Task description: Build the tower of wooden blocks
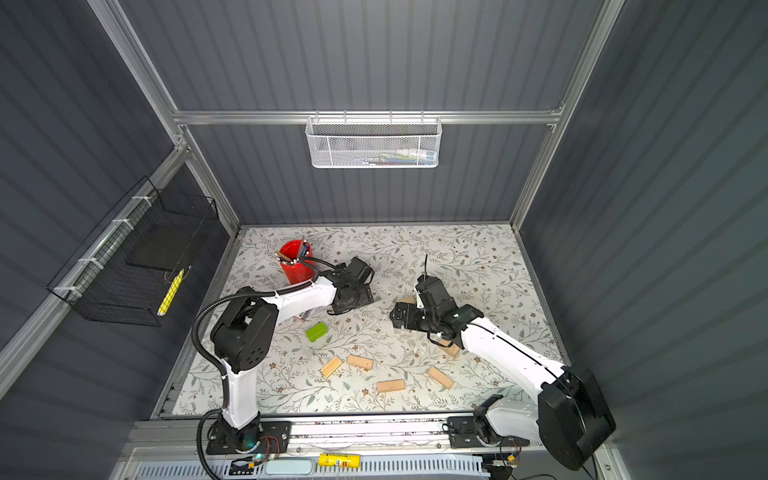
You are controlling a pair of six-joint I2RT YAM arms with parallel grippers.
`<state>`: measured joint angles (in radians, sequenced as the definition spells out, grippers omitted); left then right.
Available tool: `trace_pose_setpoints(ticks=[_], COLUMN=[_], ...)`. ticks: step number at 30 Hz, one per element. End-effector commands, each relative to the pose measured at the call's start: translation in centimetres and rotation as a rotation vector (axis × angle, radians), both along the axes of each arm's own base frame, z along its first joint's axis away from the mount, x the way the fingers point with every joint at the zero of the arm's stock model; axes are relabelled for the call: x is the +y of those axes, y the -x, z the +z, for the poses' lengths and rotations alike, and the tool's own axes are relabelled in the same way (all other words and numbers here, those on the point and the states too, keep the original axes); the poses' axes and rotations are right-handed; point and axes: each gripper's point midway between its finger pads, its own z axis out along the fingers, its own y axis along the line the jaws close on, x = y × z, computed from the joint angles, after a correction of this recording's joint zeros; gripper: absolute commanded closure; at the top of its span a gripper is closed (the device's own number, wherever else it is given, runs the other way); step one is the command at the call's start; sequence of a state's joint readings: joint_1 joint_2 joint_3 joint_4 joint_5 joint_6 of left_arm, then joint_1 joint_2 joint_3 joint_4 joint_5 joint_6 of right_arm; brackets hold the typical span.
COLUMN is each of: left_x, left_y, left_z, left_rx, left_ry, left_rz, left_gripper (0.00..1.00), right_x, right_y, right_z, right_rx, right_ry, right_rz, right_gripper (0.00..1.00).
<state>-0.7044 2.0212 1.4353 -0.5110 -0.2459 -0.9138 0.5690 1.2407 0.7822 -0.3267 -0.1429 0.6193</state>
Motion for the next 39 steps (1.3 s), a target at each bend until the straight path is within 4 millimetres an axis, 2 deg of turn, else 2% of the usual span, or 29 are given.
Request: trace_pose_setpoints(ticks=[1,10,16,24,33,39], left_x=[0.1,0.3,0.3,0.7,1.0,1.9], left_y=[-1.0,-2.1,-2.6,-2.1,0.7,4.5], left_z=[0.4,-0.6,-1.0,-1.8,-2.5,-3.0], left_rx=[-0.020,-0.010,-0.021,0.005,0.076,0.136], left_ry=[-0.053,-0.127,-0.151,-0.183,-0.149,-0.156], left_rz=[0.018,0.035,0.027,-0.011,-0.094,-0.180], left_gripper=[0.18,0.27,0.40,0.57,0.75,0.81], right_x=[-0.3,-0.2,0.1,0.6,1.1,1.1], right_y=[-0.4,-0.5,-0.6,-0.3,0.2,0.7], right_z=[0.6,0.4,0.6,0.7,0.6,0.4], right_rx=[-0.014,-0.013,-0.009,0.001,0.023,0.042], right_ry=[0.025,0.032,0.032,0.010,-0.018,-0.016], right_rz=[0.008,0.019,0.035,0.058,0.087,0.093], right_gripper=[0.01,0.01,0.01,0.01,0.01,0.01])
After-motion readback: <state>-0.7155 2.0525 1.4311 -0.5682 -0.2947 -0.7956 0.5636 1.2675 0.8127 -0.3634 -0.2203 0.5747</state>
